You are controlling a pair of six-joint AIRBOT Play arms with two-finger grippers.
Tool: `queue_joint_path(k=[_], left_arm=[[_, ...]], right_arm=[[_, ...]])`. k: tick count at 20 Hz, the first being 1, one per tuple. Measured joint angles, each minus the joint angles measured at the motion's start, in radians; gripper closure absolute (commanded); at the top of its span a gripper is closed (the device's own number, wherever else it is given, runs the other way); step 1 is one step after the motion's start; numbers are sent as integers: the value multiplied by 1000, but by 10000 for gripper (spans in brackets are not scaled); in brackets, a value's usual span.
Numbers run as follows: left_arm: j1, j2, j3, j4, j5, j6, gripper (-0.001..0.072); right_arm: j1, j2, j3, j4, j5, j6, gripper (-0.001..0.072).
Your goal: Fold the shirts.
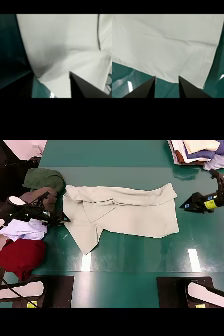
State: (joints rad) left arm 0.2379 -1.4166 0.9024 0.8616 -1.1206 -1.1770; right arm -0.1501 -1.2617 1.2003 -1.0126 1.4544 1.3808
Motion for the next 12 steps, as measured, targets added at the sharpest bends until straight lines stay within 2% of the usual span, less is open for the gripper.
queue_joint_path(k=[2,3,4,6,9,12], left_arm=[[0,0,-11,-25,16,11,649],[0,0,-14,-33,21,15,680],[0,0,-15,-41,25,18,681],[0,0,-11,-52,26,21,681],[0,0,5,-61,21,24,681],[0,1,15,-70,17,25,681]], right_arm=[[-1,37,-54,0,-11,-1,390],[-2,53,-86,-2,-13,-2,389],[-4,72,-124,-4,-19,-1,383],[-16,104,-216,-8,-31,9,175],[-42,134,-357,-9,-53,36,194],[-45,145,-476,8,-132,55,274]])
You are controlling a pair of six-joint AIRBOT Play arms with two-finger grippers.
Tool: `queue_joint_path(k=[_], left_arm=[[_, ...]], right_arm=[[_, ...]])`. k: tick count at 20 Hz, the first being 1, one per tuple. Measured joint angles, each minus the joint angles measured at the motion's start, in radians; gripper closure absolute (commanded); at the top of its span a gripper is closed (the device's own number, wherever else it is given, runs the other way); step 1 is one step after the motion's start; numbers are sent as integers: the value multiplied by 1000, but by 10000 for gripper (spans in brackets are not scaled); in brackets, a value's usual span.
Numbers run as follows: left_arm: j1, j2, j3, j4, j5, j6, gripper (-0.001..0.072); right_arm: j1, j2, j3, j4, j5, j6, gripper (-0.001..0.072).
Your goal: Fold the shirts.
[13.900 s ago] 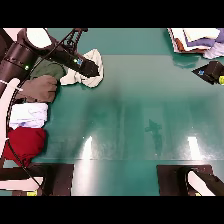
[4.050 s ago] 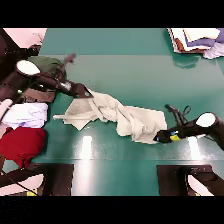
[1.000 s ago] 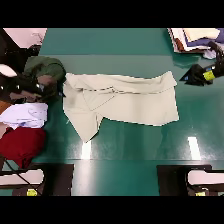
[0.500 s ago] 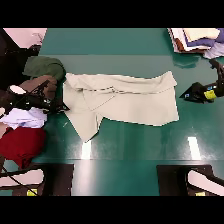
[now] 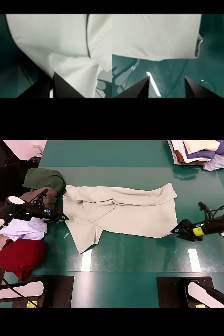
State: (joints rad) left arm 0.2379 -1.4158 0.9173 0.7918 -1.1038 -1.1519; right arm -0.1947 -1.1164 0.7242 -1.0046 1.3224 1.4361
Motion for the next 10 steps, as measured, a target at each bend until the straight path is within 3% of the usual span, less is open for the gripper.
queue_joint_path(k=[4,8,10], left_arm=[[0,0,5,-6,-5,1,681],[0,0,6,-7,-6,1,681],[0,2,6,-7,-7,1,682]], right_arm=[[34,3,-74,42,-163,11,297],[55,3,-93,60,-268,20,701],[57,3,-97,63,-292,21,700]])
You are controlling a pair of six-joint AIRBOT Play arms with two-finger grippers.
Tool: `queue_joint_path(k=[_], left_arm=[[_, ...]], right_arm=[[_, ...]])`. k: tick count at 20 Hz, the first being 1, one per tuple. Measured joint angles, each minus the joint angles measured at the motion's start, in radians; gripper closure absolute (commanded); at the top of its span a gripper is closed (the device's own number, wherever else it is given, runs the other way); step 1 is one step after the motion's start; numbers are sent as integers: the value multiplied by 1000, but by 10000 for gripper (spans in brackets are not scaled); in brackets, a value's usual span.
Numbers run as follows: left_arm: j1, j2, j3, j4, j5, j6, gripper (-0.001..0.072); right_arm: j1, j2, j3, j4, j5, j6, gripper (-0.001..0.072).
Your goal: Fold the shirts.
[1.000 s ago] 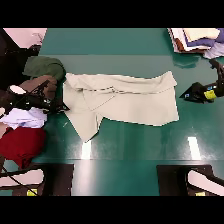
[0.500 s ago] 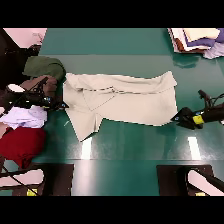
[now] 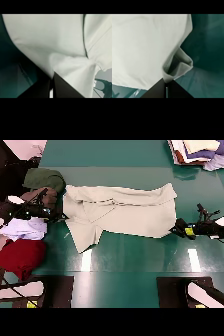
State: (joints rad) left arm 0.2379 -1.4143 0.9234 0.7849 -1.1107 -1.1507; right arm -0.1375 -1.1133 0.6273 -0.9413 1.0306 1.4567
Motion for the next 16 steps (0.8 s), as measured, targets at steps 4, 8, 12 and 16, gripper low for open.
queue_joint_path(k=[4,8,12,16], left_arm=[[1,75,35,4,-8,-1,682],[2,246,202,7,-59,-8,681],[2,426,473,4,-98,-23,681],[2,542,792,4,-114,-58,681]], right_arm=[[-6,45,55,0,9,0,700],[-46,168,261,0,73,0,700],[-101,292,550,0,111,0,700],[-171,372,830,-2,143,0,700]])
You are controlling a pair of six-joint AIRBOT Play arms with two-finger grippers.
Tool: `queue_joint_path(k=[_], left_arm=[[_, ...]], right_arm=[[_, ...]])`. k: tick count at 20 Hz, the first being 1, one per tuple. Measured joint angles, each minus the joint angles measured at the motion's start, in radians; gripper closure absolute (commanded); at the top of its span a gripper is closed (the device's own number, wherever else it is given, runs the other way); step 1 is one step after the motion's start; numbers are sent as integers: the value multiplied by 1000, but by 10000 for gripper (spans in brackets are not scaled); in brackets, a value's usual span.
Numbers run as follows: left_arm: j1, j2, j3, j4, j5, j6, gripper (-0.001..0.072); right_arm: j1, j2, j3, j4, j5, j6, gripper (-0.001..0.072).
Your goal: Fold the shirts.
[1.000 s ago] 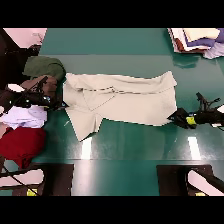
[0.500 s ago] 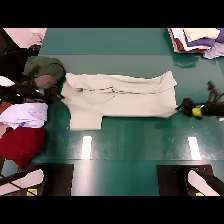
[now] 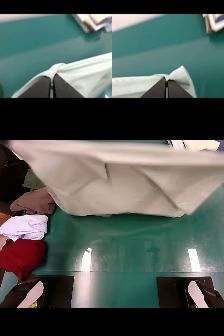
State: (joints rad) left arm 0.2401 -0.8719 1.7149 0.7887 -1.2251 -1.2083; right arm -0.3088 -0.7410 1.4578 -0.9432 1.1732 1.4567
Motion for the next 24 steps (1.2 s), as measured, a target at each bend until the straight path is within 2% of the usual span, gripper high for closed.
queue_joint_path(k=[4,8,13,17,20,24], left_arm=[[0,40,287,-6,-12,-69,681],[0,51,386,-27,-38,-118,681],[0,35,176,-32,-55,-145,681],[-2,-74,-33,-33,-57,-148,681],[-24,-233,-113,-26,-52,-129,681],[-87,-481,-148,-22,26,-68,681]], right_arm=[[-75,36,226,-2,36,0,700],[-125,-14,416,3,145,0,701],[-115,-214,555,2,333,35,701],[-19,-414,472,-15,432,60,701],[71,-560,379,-76,439,70,701],[162,-745,312,-152,328,77,701]])
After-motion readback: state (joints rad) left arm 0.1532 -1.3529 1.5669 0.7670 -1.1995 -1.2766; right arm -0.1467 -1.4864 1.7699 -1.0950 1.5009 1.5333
